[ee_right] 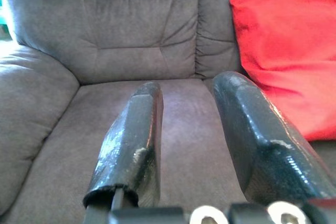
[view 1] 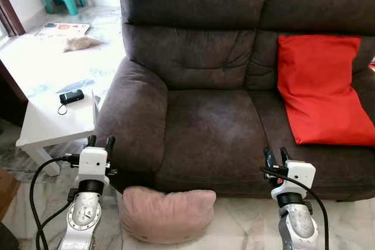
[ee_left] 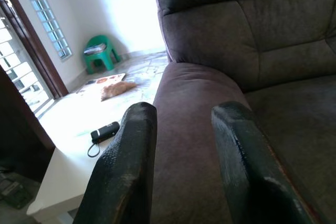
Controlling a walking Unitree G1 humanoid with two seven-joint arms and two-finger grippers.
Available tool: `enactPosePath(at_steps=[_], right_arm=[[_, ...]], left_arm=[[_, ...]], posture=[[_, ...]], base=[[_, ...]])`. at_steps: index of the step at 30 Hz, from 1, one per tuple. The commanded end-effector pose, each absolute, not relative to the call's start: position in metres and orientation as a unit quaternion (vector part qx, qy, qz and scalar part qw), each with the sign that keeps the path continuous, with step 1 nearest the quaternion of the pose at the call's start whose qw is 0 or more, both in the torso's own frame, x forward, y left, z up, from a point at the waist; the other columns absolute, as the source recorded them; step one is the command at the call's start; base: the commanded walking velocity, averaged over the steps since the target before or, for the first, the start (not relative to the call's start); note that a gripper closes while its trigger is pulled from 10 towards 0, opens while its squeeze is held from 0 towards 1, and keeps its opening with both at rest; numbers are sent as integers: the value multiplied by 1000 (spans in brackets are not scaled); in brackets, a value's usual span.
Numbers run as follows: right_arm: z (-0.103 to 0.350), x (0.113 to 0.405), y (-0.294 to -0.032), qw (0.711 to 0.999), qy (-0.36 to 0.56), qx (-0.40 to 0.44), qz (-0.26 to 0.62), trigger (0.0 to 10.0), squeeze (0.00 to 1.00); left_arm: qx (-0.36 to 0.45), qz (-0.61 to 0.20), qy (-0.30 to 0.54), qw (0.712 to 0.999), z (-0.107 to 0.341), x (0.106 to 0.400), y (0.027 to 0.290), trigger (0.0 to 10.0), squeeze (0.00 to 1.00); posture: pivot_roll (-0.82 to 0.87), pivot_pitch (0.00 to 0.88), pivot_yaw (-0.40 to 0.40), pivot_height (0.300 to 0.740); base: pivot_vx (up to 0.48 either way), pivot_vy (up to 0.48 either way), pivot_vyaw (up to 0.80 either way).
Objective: Move the pillow to the sofa from floor
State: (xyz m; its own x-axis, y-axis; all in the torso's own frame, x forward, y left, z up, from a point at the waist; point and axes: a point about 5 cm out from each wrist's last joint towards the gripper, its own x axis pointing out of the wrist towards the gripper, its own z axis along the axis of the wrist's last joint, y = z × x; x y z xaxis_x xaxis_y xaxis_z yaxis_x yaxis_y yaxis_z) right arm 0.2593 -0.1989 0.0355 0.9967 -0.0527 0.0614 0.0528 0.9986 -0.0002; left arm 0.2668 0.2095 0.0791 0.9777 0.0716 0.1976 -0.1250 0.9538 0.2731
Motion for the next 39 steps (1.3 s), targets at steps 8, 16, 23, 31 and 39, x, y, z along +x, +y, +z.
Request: enactPosePath(at_steps=[8,16,23,31,39], right_arm=[[43,266,-193,999,-33,-7,-10,10000,0],[47,271,-183,999,-31,-4,7,10000,0],[50,274,-178,999,-35,0,13,10000,0],[53,277,-174,999,-39,4,18,10000,0],[55,280,-169,999,-42,9,23,10000,0]], left_arm=[[132,45,-86,986,84,266,206,10000,0],[131,52,-76,987,84,265,208,10000,0],[135,53,-81,986,90,267,211,10000,0],[136,51,-86,986,94,270,211,10000,0],[134,45,-87,986,95,271,209,10000,0]], posture=[[4,59,-66,740],[9,57,-72,740],[13,46,-70,740],[19,37,-68,740],[19,28,-63,740]], base=[[0,0,0],[155,0,0],[253,0,0],[255,0,0],[259,0,0]])
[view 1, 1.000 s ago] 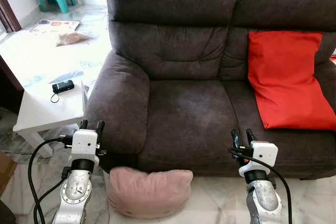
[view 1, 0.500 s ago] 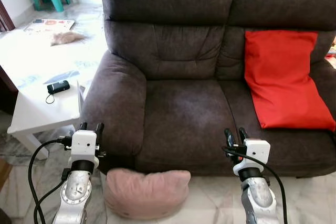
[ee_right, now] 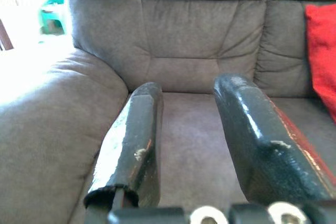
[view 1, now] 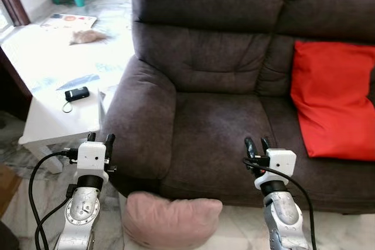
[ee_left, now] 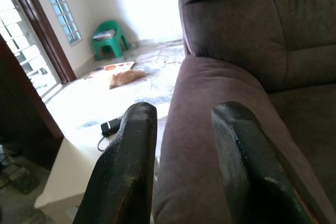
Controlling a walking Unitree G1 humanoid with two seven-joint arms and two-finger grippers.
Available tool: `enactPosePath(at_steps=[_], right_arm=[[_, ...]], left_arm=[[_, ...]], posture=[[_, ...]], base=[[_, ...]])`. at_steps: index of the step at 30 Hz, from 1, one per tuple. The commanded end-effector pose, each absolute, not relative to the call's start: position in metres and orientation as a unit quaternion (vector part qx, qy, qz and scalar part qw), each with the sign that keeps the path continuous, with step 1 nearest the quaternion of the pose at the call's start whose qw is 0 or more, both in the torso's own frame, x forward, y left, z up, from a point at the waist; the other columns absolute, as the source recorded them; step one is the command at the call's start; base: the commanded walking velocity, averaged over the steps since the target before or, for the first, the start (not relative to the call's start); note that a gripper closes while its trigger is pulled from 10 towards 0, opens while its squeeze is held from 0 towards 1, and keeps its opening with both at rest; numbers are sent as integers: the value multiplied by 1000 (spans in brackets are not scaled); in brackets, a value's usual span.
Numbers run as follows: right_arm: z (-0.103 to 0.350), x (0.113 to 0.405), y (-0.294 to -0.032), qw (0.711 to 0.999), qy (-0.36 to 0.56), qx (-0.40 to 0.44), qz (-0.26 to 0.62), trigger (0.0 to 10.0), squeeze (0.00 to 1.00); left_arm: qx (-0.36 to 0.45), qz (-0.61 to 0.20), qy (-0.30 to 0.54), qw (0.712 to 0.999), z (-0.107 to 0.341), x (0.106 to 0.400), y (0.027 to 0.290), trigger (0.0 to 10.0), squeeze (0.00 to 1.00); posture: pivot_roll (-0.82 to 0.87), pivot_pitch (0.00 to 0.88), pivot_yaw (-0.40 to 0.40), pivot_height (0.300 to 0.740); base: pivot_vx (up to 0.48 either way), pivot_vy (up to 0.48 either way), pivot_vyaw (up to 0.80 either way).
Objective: Move the pillow to the sofa from floor
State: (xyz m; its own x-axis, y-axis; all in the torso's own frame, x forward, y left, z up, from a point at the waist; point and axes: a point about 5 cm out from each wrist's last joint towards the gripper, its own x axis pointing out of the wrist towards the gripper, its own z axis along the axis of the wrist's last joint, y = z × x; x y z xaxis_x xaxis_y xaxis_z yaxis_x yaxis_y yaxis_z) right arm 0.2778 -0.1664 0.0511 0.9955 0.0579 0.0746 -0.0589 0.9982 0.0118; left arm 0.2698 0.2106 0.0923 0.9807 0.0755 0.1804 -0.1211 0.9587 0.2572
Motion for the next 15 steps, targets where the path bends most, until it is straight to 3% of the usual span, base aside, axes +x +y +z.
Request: enactPosePath(at_steps=[1,6,11,15], right_arm=[[55,280,-169,999,-42,9,24,10000,0],[53,280,-169,999,-33,12,18,10000,0],[54,281,-168,999,-37,16,22,10000,0],[55,281,-166,999,-40,14,24,10000,0]], left_arm=[[133,44,-87,986,95,271,209,10000,0],[132,39,-88,987,96,271,207,10000,0],[132,35,-89,987,97,272,206,10000,0],[131,21,-86,987,96,272,203,10000,0]], posture=[[19,28,-63,740],[19,26,-63,740],[19,31,-63,740],[26,42,-67,740]], base=[[259,0,0],[263,0,0],[264,0,-715],[195,0,0]])
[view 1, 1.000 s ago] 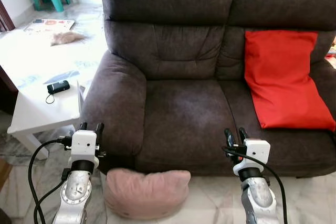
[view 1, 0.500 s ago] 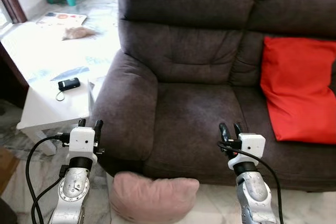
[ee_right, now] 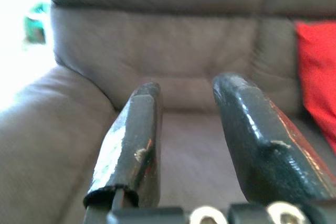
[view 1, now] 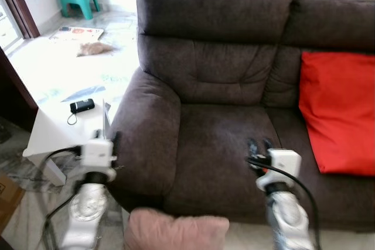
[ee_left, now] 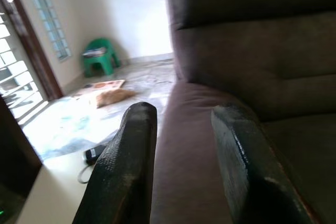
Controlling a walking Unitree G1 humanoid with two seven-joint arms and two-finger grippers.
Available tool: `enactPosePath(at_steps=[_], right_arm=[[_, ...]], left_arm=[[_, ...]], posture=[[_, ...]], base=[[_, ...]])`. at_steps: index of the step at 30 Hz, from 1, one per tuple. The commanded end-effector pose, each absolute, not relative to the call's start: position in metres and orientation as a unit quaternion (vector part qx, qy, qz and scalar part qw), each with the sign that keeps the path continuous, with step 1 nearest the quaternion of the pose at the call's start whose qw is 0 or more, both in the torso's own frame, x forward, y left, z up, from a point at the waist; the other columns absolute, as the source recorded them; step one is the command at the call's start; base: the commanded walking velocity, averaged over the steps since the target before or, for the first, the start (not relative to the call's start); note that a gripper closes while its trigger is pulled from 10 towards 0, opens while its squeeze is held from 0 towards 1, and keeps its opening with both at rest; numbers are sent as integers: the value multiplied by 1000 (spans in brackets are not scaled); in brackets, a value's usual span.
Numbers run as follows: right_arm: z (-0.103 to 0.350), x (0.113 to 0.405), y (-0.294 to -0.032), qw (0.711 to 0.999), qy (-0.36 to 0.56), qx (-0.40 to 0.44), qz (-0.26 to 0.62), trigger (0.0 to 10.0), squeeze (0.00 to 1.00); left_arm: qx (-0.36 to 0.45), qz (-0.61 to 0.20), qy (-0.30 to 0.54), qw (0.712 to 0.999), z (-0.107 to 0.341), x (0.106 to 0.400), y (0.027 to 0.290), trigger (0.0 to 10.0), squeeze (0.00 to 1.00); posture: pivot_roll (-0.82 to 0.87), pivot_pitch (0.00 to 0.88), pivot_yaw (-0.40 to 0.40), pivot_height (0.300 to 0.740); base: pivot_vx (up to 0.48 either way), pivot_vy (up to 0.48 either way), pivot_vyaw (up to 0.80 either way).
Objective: Move the pillow to the sofa from floor
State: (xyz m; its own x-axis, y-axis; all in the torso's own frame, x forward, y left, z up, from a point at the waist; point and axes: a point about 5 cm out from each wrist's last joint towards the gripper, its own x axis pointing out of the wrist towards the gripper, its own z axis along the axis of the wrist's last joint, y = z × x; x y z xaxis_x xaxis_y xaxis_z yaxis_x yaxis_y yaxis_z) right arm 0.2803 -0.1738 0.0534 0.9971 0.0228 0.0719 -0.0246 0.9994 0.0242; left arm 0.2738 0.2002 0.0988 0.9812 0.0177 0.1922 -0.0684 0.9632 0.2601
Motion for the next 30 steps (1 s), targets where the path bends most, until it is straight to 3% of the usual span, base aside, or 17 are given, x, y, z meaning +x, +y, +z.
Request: enactPosePath(at_steps=[1,13,30], right_arm=[[55,281,-166,999,-40,14,24,10000,0],[57,283,-165,999,-41,17,24,10000,0],[67,284,-168,997,-67,18,13,10000,0]], left_arm=[[130,16,-84,988,95,272,202,10000,0],[130,-6,-81,988,93,265,196,10000,0],[141,45,-94,984,100,254,207,10000,0]], posture=[[26,42,-67,740],[35,60,-71,740],[31,70,-62,740]], base=[[0,0,0],[0,0,0],[0,0,0]])
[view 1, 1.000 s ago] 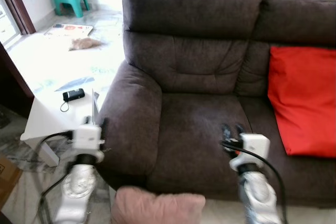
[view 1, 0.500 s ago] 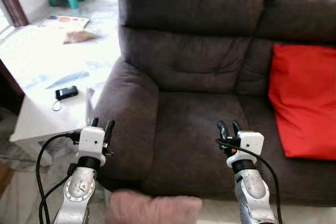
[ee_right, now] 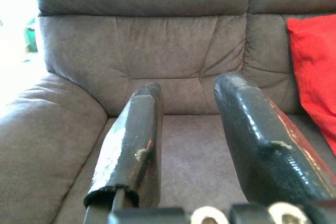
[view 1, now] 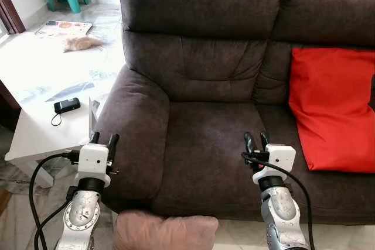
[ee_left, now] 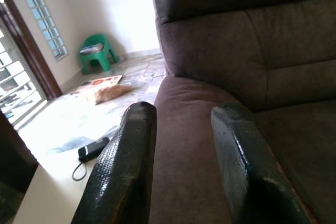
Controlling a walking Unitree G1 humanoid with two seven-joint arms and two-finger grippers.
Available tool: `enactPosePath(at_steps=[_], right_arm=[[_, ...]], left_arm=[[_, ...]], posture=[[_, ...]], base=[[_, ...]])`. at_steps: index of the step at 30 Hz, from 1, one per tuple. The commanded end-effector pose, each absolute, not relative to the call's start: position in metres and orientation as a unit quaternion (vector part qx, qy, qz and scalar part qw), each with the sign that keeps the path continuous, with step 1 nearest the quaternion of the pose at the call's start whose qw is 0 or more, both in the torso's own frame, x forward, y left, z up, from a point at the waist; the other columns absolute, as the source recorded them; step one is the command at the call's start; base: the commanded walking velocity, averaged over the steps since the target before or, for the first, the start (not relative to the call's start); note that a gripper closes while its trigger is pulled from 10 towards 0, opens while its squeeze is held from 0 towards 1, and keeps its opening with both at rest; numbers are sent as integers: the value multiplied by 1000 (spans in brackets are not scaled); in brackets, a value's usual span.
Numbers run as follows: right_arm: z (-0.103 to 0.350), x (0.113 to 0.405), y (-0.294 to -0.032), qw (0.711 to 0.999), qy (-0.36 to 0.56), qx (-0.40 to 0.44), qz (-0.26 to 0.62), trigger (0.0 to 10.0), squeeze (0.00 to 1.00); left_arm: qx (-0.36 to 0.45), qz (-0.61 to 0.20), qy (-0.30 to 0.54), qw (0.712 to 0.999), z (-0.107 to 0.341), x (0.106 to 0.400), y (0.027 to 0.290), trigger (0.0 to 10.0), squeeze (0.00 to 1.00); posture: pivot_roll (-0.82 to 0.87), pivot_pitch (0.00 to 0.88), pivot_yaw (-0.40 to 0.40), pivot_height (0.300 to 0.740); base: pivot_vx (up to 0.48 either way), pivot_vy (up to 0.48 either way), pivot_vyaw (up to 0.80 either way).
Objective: Move the pillow to the sofa from floor
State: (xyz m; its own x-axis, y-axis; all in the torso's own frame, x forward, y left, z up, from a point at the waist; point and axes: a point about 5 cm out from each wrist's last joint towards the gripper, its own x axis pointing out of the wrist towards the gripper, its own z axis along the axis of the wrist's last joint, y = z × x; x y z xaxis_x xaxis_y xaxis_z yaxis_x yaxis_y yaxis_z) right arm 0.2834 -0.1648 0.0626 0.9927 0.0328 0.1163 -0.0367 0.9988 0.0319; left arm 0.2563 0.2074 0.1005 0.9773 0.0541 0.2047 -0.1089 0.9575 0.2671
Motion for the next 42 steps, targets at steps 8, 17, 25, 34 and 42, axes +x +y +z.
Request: enactPosePath(at_steps=[8,17,25,34,42], right_arm=[[67,284,-167,998,-67,19,11,10000,0],[65,283,-168,999,-53,13,5,10000,0],[65,287,-164,999,-48,10,12,10000,0],[65,288,-163,999,-47,8,20,10000,0],[65,288,-163,999,-42,5,22,10000,0]], left_arm=[[138,41,-97,985,101,261,205,10000,0],[138,35,-94,985,101,262,202,10000,0],[138,34,-91,986,100,262,202,10000,0],[137,36,-93,986,100,263,202,10000,0],[135,34,-94,986,100,264,200,10000,0]], posture=[[24,69,-56,740],[21,75,-53,740],[28,72,-57,740],[23,67,-57,740],[20,56,-56,722]], base=[[0,0,0],[0,0,0],[0,0,0],[0,0,0],[0,0,0]])
